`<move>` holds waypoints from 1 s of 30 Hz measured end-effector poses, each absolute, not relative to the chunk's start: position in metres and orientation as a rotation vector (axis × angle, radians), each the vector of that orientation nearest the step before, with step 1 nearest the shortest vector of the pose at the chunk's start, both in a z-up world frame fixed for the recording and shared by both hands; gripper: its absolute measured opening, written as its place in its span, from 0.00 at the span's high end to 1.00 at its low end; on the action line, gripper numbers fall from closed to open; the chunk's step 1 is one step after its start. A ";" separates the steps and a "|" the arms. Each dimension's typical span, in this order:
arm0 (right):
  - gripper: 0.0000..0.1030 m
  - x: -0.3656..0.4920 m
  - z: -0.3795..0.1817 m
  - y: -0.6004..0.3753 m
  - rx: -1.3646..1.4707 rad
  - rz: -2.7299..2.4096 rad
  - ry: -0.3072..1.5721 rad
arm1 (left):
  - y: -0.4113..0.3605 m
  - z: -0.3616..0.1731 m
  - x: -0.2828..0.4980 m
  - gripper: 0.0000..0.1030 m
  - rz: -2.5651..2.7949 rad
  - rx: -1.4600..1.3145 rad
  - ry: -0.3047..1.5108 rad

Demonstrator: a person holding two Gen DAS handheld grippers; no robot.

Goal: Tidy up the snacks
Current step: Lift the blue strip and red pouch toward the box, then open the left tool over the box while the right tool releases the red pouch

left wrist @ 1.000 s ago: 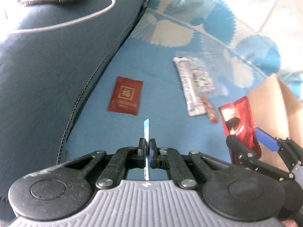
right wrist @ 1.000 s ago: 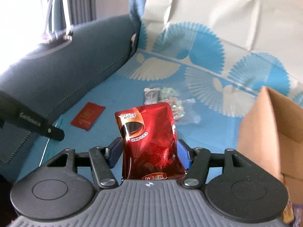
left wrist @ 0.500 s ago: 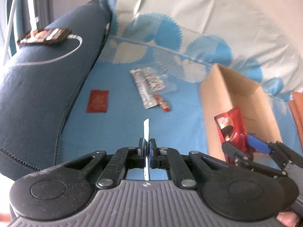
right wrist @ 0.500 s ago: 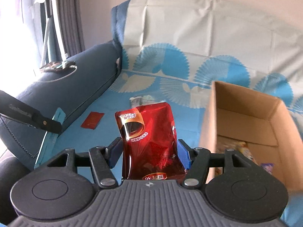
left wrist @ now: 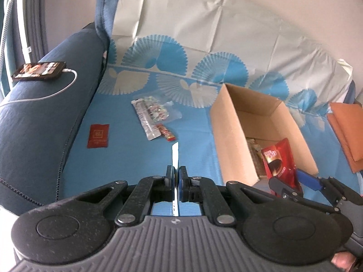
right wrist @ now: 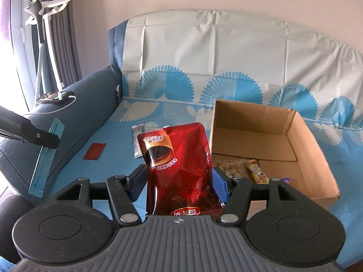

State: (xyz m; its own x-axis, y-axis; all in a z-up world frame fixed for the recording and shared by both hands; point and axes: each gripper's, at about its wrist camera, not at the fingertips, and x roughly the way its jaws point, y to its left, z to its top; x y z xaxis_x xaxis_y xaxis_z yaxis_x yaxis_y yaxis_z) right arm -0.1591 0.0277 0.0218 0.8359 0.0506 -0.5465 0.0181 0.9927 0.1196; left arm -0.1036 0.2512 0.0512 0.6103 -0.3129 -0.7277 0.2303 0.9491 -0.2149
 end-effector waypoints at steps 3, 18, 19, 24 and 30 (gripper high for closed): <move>0.38 -0.166 0.024 0.021 0.130 0.004 0.567 | 0.244 0.055 -0.108 0.97 -0.328 -0.087 0.849; 0.38 -0.180 0.027 -0.027 0.183 -0.097 0.515 | 0.177 0.083 -0.095 0.97 -0.433 -0.002 0.785; 0.38 -0.181 0.027 -0.031 0.186 -0.105 0.513 | 0.170 0.086 -0.094 0.97 -0.447 0.003 0.778; 0.38 -0.182 0.025 -0.053 0.200 -0.152 0.501 | 0.133 0.095 -0.088 0.97 -0.512 0.026 0.759; 0.37 -0.178 0.021 -0.079 0.211 -0.194 0.492 | 0.089 0.097 -0.076 0.97 -0.576 0.051 0.752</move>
